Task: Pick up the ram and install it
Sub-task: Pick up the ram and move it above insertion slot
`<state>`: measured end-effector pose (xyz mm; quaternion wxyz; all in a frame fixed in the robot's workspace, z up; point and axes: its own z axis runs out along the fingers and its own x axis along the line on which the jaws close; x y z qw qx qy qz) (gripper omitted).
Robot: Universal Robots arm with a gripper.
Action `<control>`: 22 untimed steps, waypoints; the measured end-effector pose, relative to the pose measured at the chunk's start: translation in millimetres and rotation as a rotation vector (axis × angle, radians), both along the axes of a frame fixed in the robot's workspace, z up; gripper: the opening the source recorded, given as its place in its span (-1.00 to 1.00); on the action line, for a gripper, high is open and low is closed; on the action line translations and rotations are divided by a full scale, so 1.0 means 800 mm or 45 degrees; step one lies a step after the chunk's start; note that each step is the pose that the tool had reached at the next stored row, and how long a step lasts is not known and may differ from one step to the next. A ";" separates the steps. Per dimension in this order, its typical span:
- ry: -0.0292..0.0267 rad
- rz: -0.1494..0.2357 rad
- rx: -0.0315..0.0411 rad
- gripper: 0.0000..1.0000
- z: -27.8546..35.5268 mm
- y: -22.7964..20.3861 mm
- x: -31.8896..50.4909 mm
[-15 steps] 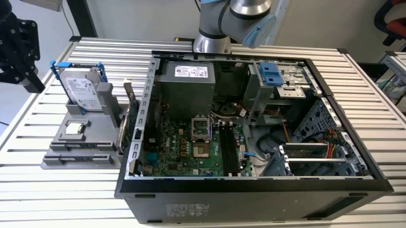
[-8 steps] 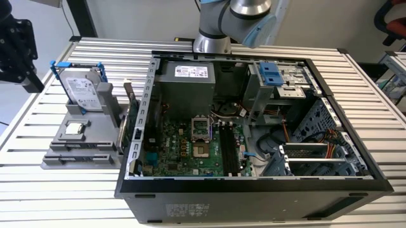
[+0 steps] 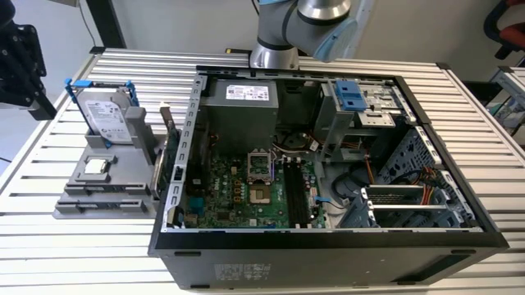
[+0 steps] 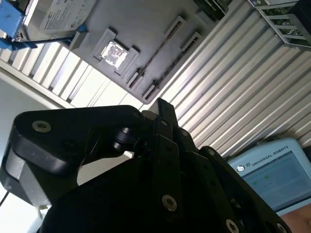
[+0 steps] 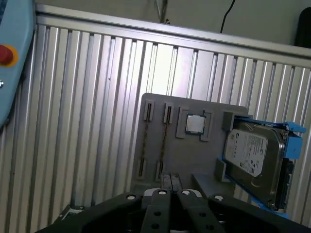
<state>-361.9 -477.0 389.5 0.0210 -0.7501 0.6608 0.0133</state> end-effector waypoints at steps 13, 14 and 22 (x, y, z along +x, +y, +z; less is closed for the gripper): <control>0.0000 0.001 0.0000 -1.00 0.0000 0.0000 0.000; 0.0001 0.001 -0.0001 1.00 0.0000 0.0000 0.000; 0.0000 0.002 0.0000 1.00 0.0000 0.0000 0.000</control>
